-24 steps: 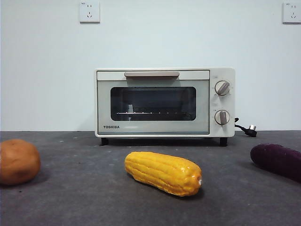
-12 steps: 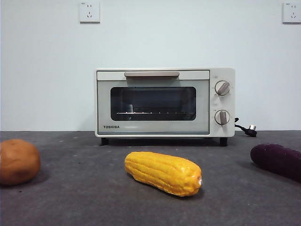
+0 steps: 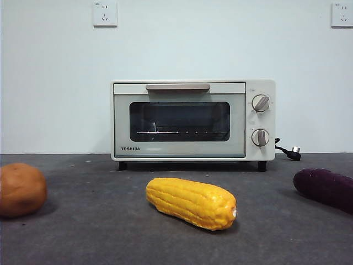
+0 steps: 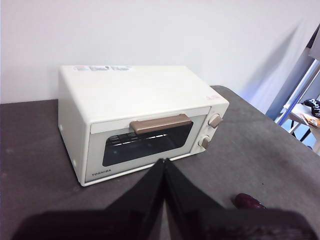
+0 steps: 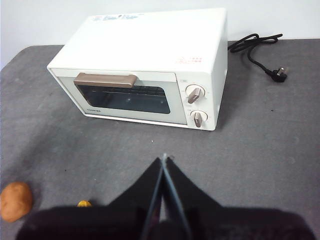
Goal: Take the eggplant from the table,put the eggplant in the oven
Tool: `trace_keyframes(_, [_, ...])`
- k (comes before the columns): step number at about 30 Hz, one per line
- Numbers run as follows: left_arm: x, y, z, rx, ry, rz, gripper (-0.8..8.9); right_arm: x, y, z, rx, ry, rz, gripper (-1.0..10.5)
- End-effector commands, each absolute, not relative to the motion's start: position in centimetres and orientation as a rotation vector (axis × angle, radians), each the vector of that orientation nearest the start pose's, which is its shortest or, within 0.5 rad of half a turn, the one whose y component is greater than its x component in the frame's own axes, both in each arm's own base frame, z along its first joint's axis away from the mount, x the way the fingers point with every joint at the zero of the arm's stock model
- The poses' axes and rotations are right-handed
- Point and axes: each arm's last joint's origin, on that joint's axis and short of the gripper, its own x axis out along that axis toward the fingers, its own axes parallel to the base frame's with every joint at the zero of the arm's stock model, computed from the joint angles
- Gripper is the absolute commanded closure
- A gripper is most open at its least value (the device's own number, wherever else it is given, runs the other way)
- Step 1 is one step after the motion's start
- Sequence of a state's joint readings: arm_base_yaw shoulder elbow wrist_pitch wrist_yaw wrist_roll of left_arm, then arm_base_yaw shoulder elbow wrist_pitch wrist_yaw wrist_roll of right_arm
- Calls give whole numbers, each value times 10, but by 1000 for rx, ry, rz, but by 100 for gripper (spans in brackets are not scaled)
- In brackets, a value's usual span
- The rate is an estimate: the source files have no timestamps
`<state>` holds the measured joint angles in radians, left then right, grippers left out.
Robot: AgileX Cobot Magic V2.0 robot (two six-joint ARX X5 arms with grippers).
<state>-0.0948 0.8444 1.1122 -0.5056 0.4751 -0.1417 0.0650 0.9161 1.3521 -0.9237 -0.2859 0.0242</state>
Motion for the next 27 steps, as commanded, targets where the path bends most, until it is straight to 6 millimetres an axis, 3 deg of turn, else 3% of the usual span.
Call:
trace_keyframes(1, [155,-29,401,-168,279,-562,819,139,17,427,67,483,345,947])
trace_keyframes(11, [157,-30,401,-146,277,-569,819,139,19,428,76,471,382,908])
trace_keyframes(15, [157,-32,400,-143,280,-580,819,139,19,429,84,469,382,711])
trace_keyframes(20, [161,-35,398,-143,295,-595,819,139,19,429,92,470,405,549])
trace_keyframes(24, [164,-37,397,-136,306,-607,819,139,19,429,93,471,405,335])
trace_keyframes(27, [166,-39,396,-136,312,-612,819,139,19,428,113,477,400,265])
